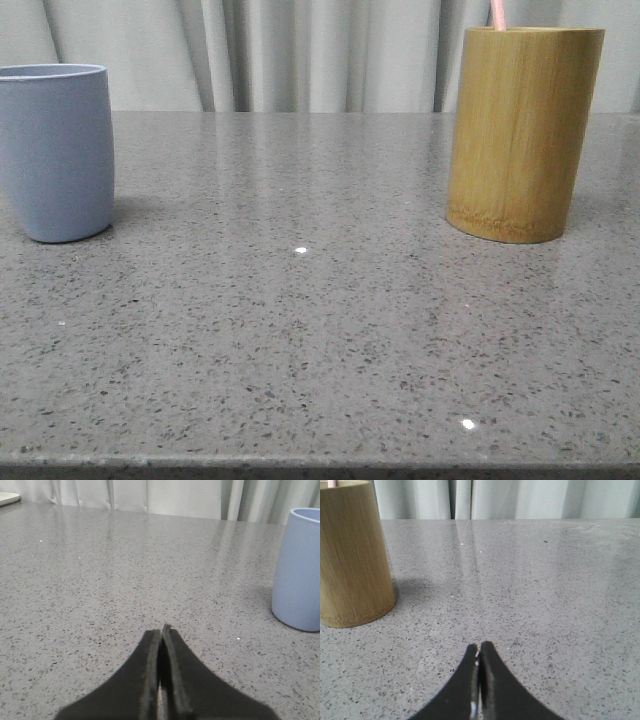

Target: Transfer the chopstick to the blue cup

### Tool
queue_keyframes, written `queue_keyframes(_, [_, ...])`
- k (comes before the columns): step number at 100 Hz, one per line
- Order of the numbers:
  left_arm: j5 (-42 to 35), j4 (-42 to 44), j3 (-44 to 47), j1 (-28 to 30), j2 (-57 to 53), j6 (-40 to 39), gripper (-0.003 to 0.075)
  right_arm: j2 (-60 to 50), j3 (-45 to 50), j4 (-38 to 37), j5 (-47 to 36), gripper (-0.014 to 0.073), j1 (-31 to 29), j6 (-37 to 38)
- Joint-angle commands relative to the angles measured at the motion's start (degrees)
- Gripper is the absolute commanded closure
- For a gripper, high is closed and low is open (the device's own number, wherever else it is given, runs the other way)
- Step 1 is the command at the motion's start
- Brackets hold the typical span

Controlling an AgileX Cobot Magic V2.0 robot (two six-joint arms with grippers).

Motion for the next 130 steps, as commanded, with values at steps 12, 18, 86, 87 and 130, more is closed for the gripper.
queue_keyframes(12, [-4.79,0.06,0.51,-0.10,-2.00,-0.12,0.0739,-1.27,0.00,-0.44,-4.78,0.0699,-0.39,-0.17])
queue_keyframes(18, [-4.79,0.06,0.51,-0.10,-2.00,-0.12,0.0739,-1.27,0.00,-0.44,-4.78,0.0699,-0.39,-0.17])
queue_keyframes(86, [-10.88,1.88,0.51,-0.10,-2.00,-0.12,0.0739,-1.27,0.00,-1.99,-9.20,0.0699,-0.39,-1.24])
queue_keyframes(87, [-10.99,1.88,0.51,-0.10,-2.00,-0.12,0.0739,-1.27,0.00,-1.99,-9.20,0.0699,-0.39,-1.24])
queue_keyframes(130, [-4.41,1.88,-9.48,-0.10,-0.13,-0.12,0.0739,0.14,-9.00,0.02,-0.07,0.0699,-0.34,-1.13])
